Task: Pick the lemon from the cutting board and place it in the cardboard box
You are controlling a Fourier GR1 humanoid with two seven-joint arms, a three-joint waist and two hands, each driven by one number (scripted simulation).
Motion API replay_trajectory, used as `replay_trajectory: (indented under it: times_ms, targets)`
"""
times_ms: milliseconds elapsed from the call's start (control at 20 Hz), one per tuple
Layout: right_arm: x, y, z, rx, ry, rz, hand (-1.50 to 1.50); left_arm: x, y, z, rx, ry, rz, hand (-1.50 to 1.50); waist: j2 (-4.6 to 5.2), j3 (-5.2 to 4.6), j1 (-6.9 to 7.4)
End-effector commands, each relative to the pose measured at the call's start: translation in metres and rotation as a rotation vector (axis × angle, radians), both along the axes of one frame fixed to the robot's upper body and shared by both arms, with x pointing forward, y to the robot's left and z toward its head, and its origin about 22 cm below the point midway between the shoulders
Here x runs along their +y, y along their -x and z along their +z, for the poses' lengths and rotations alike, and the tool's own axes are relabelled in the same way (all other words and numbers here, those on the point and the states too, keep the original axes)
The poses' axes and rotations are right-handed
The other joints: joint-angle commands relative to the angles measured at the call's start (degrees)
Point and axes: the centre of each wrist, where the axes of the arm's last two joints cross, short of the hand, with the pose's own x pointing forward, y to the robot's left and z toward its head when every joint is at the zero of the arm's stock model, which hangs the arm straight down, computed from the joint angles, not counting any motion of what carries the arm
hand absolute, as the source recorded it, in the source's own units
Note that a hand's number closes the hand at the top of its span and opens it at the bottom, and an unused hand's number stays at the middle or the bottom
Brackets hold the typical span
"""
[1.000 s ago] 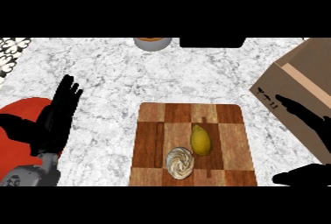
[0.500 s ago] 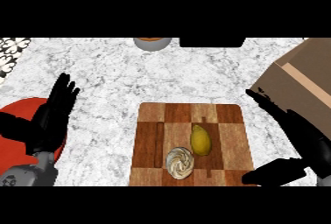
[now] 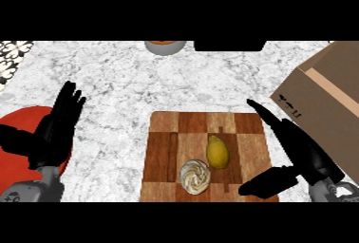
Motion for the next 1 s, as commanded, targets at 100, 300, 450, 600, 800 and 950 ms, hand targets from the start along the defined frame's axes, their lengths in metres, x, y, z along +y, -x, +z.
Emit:
replay_trajectory:
  times_ms: [100, 300, 450, 600, 800, 950]
  targets:
    - [0.016, -0.024, -0.027, 0.007, -0.003, -0.018, -1.5, -0.004, 0.009, 0.0, 0.007, 0.012, -0.009, 0.0, 0.03, 0.02, 0.21]
    - [0.019, -0.015, -0.025, -0.008, 0.023, -0.032, -1.5, 0.013, 0.004, -0.021, 0.004, 0.013, 0.007, 0.0, 0.02, 0.0, -0.08]
    - [0.039, -0.024, -0.036, 0.011, 0.024, -0.032, -1.5, -0.003, 0.008, 0.007, -0.004, 0.002, 0.002, 0.0, 0.01, 0.01, 0.17]
    - [0.01, -0.021, -0.04, 0.014, 0.0, -0.024, -1.5, 0.013, -0.002, 0.022, -0.002, -0.008, -0.01, 0.0, 0.0, 0.02, -0.04]
    - [0.017, -0.008, -0.059, 0.031, 0.011, -0.018, -1.5, -0.008, -0.002, 0.006, 0.005, -0.001, 0.002, 0.0, 0.0, 0.02, -0.14]
    - [0.039, -0.021, -0.055, 0.029, 0.038, -0.017, -1.5, -0.01, -0.014, -0.005, -0.013, -0.003, -0.01, 0.0, 0.04, 0.01, -0.14]
